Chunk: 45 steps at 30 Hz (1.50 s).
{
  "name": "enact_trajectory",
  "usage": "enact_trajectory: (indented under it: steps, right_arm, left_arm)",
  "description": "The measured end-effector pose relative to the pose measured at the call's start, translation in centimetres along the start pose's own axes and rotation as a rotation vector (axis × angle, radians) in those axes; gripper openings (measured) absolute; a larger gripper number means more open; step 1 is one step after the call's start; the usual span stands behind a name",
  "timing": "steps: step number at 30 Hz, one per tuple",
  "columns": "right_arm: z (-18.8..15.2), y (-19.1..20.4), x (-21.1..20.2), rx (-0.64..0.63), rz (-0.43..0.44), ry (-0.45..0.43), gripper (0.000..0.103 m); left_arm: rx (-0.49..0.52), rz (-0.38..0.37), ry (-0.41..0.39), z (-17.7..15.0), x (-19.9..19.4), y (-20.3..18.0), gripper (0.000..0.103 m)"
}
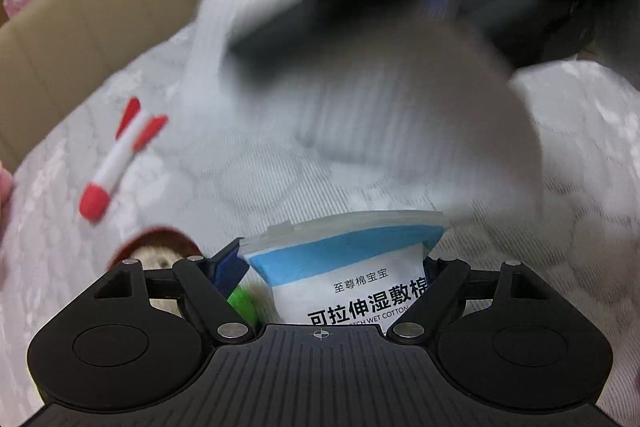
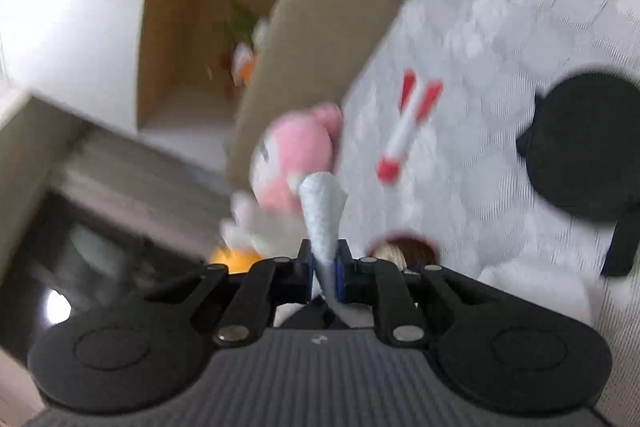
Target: Organize soft objects
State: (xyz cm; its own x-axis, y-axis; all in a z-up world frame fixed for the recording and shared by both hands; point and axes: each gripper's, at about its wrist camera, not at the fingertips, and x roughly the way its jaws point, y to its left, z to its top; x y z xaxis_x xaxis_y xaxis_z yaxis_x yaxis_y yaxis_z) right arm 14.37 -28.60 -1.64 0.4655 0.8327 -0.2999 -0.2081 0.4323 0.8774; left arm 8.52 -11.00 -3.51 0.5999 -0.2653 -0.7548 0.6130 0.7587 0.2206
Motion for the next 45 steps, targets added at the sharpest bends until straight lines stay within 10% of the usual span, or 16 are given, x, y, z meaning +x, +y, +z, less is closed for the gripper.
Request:
enact_trajectory:
  steps: [4, 13, 17, 24, 34, 45]
  right_arm:
    - [-2.0, -0.2, 2.8, -0.061, -0.174, 0.092, 0.013]
    - [-0.3, -0.7, 0.6, -0.222, -0.498, -0.065, 0.014]
    - [0.6, -0.7, 0.3, -0.351, -0.690, -0.115, 0.037]
    - [3.5, -2.0, -4.1, -0.301, -0.747, -0.311, 0.054]
    - [3.7, -8.2, -1.4, -0.002, -0.665, -0.226, 0.041]
    - [-3.7, -3.6, -0.3, 0.083, -0.570, -0.109, 0.021]
  left_arm:
    - [-0.004, -0.003, 0.018, -0.1, -0.3, 0.1, 0.084]
    - [-0.023, -0.008, 0.008, 0.7, -0.1, 0.7, 0.089]
    - [-0.049, 0.000, 0.007, 0.7, 0.0, 1.5, 0.094]
    - [-0.273, -0.054, -0.004, 0.4, -1.7, 4.4, 0.098]
    - [-0.623, -0.008, 0.064, -2.2, -4.0, 6.5, 0.100]
    - [-0.555, -0.257, 0.151, -4.3, -4.0, 2.8, 0.100]
